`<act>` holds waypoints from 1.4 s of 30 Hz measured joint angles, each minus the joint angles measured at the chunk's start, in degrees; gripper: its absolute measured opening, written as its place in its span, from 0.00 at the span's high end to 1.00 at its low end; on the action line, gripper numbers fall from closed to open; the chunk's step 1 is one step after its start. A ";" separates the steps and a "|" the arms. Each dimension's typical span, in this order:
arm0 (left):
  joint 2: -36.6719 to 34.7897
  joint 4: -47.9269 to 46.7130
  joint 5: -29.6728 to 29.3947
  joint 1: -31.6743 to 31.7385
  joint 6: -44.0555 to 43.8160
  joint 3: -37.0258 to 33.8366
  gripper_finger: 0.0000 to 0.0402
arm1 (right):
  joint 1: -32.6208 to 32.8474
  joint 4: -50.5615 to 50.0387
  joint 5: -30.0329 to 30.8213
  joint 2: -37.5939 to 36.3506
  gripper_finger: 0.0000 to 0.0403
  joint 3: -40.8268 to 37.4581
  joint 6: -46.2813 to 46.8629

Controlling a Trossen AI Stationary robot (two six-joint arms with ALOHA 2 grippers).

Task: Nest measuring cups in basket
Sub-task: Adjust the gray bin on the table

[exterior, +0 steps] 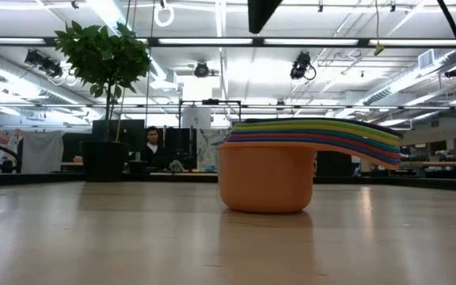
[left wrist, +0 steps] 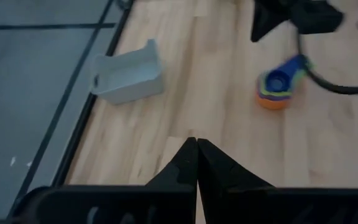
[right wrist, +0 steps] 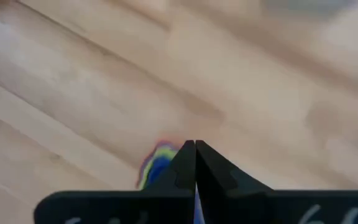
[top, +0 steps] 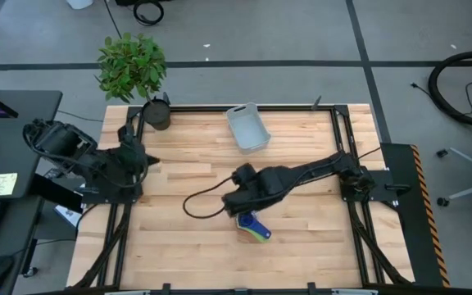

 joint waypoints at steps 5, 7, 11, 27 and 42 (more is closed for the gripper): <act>2.98 0.00 0.64 8.44 -1.14 -0.01 0.99 | -5.34 -0.76 4.54 -1.10 0.99 -0.27 -13.81; 4.97 0.00 1.91 11.93 -1.16 -0.01 0.99 | -7.88 -0.79 5.24 -1.13 0.99 -0.37 -18.88; 9.85 0.04 2.25 18.71 -1.40 -0.04 0.99 | -12.57 -0.79 5.52 -1.76 0.99 -0.37 -29.51; 14.15 7.28 8.45 39.89 4.61 -0.01 0.99 | -29.43 -0.83 0.14 -15.45 0.99 -0.35 -41.24; 24.69 19.17 33.46 57.64 31.06 -0.08 0.99 | -42.34 2.66 -16.72 -16.68 0.99 -16.81 -47.69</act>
